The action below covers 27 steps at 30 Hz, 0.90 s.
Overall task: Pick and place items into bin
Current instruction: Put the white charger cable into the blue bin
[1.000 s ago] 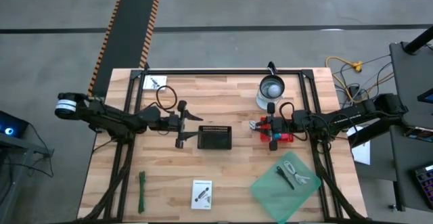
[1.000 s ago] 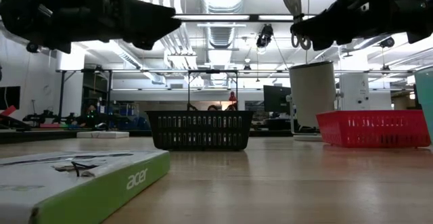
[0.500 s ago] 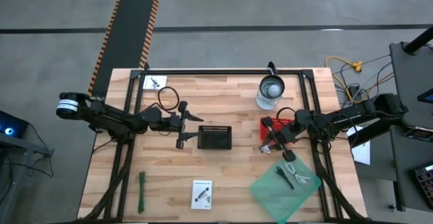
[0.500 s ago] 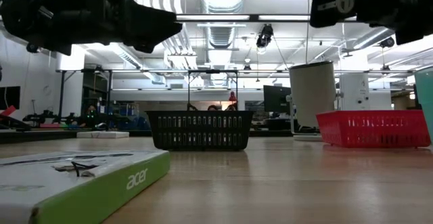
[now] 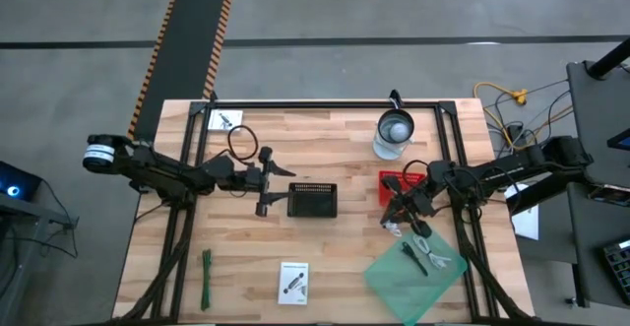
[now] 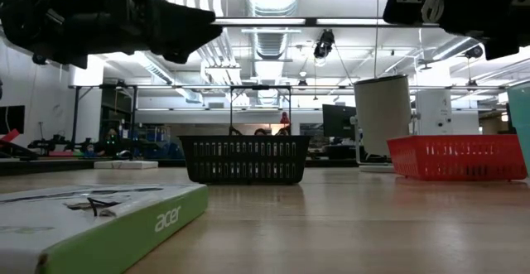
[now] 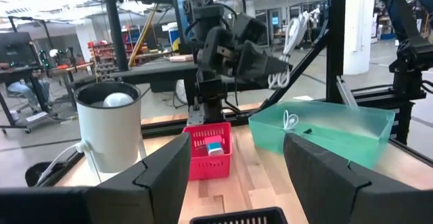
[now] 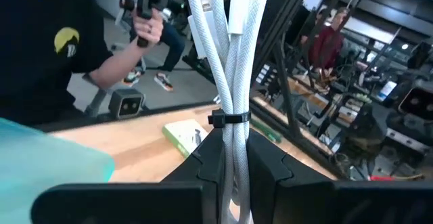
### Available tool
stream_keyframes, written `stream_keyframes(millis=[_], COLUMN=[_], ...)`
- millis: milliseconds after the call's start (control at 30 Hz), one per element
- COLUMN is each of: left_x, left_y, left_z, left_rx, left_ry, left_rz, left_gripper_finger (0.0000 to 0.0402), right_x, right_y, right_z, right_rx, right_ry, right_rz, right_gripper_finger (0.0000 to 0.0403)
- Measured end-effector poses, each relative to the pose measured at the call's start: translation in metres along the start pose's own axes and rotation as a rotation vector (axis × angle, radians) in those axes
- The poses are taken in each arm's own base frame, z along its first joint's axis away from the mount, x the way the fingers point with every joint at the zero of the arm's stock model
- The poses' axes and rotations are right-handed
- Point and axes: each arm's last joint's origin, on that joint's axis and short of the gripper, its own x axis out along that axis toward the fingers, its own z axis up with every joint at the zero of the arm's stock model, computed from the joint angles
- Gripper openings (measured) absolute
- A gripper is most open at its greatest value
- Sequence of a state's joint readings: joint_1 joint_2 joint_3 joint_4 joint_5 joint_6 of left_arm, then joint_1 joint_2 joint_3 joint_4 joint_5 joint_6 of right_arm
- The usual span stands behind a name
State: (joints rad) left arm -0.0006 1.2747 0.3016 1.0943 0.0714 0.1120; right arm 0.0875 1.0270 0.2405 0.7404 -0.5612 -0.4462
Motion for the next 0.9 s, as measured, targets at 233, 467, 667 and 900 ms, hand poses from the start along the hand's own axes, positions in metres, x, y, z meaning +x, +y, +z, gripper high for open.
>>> stream_keyframes(millis=[233, 467, 667, 900], left_x=[-0.001, -0.001, -0.001, -0.001], left_y=[0.0, 0.0, 0.0, 0.0], left_z=[-0.001, -0.003, -0.003, -0.003], left_rx=[-0.039, -0.074, -0.073, -0.052], left_ry=[0.002, 0.012, 0.012, 0.011], left_rz=[-0.001, -0.002, -0.001, -0.001], left_gripper_finger=[0.0219, 0.0219, 0.0219, 0.0219], right_x=[0.002, 0.002, 0.0, -0.004], right_y=[0.0, -0.006, -0.012, -0.019], right_z=[-0.004, 0.0, -0.002, -0.006], right_rx=[0.002, 0.052, 0.159, 0.275], right_ry=[0.014, 0.008, 0.08, 0.146], right_rz=[0.004, -0.135, -0.375, -0.672], right_gripper_finger=[0.0029, 0.0029, 0.0029, 0.0029])
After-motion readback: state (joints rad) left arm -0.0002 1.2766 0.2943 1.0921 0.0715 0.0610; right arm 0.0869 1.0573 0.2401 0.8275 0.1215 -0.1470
